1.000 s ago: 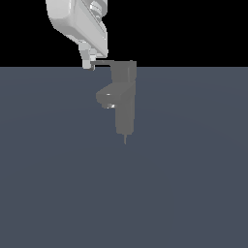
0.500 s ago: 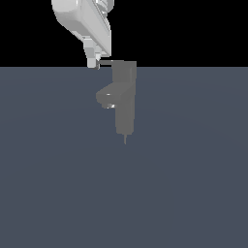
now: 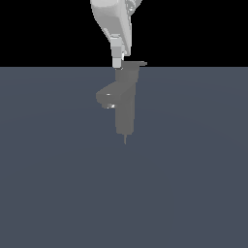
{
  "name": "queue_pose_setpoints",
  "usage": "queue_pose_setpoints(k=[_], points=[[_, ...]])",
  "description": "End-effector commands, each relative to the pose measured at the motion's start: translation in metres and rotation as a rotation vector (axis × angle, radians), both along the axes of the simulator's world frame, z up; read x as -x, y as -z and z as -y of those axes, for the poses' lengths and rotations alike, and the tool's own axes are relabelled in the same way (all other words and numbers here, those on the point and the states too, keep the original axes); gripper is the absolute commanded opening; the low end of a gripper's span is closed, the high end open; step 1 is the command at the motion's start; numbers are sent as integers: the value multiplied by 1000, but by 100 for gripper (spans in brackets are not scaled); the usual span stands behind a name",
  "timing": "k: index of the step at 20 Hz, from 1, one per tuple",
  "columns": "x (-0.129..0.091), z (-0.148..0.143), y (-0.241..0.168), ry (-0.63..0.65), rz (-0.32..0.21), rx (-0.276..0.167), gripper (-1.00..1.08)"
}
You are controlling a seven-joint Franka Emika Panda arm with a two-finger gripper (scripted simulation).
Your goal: Turn on the faucet by rotating a designated handle.
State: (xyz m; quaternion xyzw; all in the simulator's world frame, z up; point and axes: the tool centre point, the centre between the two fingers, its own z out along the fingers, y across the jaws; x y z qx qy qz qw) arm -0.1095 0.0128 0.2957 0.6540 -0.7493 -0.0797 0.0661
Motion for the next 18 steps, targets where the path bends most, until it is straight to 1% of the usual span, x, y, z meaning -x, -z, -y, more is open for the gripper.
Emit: queue_pose_setpoints(k=[1,3,4,5,18], points=[[1,35,-2,37,9,3,-100],[3,48,-3,39,10,3,-100],[3,48,-3,39,10,3,-100],[3,28,0,11,4,1,-100],[-25,77,6,23,7,2,-100]])
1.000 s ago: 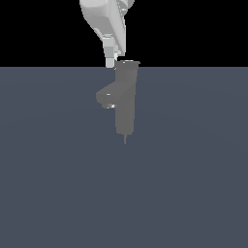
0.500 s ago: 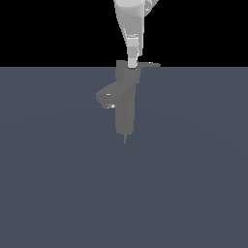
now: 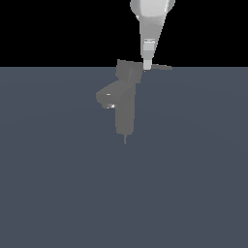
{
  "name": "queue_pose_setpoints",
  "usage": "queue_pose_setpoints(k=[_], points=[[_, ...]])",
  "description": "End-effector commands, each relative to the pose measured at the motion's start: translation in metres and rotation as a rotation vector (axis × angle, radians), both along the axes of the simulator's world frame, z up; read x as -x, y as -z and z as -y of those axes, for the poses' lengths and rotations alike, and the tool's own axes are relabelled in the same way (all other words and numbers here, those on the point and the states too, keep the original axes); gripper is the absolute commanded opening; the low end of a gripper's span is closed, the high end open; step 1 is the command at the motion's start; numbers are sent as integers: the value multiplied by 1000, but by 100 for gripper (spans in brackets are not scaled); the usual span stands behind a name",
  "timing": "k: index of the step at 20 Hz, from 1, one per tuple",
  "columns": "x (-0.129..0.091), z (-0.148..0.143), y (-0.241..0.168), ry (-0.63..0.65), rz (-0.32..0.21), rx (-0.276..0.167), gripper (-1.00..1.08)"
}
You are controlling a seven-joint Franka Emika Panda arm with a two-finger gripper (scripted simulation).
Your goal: Turn on the faucet by rotating a designated handle.
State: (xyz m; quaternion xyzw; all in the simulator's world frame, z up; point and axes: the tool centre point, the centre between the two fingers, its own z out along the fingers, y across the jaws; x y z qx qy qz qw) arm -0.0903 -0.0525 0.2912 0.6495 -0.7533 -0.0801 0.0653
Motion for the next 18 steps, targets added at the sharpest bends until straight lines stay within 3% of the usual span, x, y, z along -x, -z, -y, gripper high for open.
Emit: queue_pose_setpoints(k=[1,18], points=[[-7,15,1,12,6,3,-100],[-37,68,8,26,9,3,-100]])
